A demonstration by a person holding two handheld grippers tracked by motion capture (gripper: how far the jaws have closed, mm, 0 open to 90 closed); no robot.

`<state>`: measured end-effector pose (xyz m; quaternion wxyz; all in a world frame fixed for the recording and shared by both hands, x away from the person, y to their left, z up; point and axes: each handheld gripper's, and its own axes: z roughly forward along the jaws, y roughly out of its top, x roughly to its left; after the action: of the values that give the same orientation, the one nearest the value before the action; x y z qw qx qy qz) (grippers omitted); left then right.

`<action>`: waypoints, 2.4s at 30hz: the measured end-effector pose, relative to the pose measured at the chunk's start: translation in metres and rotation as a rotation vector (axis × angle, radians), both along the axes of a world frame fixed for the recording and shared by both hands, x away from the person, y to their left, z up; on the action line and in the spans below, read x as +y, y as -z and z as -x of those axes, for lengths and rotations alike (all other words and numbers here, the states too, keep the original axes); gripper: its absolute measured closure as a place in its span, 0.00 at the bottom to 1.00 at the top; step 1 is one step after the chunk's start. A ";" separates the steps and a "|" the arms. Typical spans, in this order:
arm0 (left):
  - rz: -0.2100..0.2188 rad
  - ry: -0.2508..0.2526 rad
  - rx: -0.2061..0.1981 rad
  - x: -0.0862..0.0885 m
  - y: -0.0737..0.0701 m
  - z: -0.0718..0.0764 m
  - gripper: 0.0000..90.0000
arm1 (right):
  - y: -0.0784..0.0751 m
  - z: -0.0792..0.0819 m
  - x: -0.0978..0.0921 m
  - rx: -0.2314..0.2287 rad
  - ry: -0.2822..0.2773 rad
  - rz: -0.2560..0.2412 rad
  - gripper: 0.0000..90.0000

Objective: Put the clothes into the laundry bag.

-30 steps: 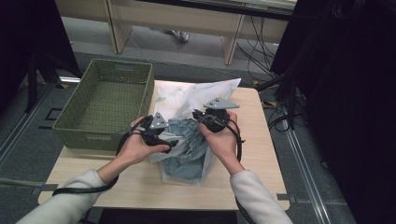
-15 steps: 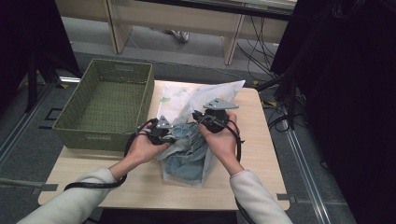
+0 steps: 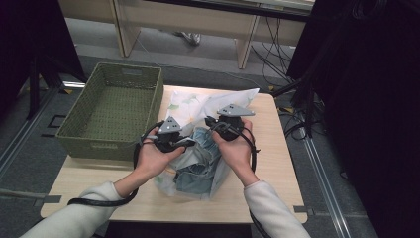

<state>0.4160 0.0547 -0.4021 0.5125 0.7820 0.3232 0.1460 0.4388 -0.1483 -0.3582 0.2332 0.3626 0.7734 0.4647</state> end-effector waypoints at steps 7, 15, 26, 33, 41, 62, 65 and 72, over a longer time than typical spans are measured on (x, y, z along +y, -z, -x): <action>-0.010 -0.054 -0.024 -0.001 0.001 -0.004 0.93 | -0.002 0.003 0.004 0.000 -0.019 -0.018 1.00; -0.044 -0.094 -0.045 -0.008 0.011 -0.015 0.92 | -0.001 0.004 0.007 0.008 -0.034 -0.024 1.00; -0.084 -0.151 -0.075 -0.017 0.026 -0.031 0.92 | -0.002 0.004 0.006 0.005 -0.036 -0.028 1.00; -0.112 -0.196 -0.082 -0.016 0.038 -0.039 0.92 | -0.003 0.004 0.005 0.006 -0.034 -0.029 1.00; -0.145 -0.213 -0.091 -0.013 0.047 -0.041 0.90 | -0.002 0.003 0.003 0.011 -0.029 -0.026 1.00; -0.208 -0.210 -0.069 -0.013 0.061 -0.044 0.86 | -0.001 0.001 0.001 0.005 -0.016 -0.024 1.00; -0.209 -0.200 -0.067 -0.012 0.062 -0.044 0.79 | 0.000 0.000 0.001 0.010 -0.014 -0.025 1.00; -0.256 -0.146 -0.196 -0.012 0.051 -0.029 0.39 | 0.001 -0.001 -0.001 0.014 0.000 -0.024 1.00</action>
<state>0.4447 0.0423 -0.4534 0.4258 0.7973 0.3064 0.2984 0.4393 -0.1492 -0.3588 0.2235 0.3686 0.7695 0.4713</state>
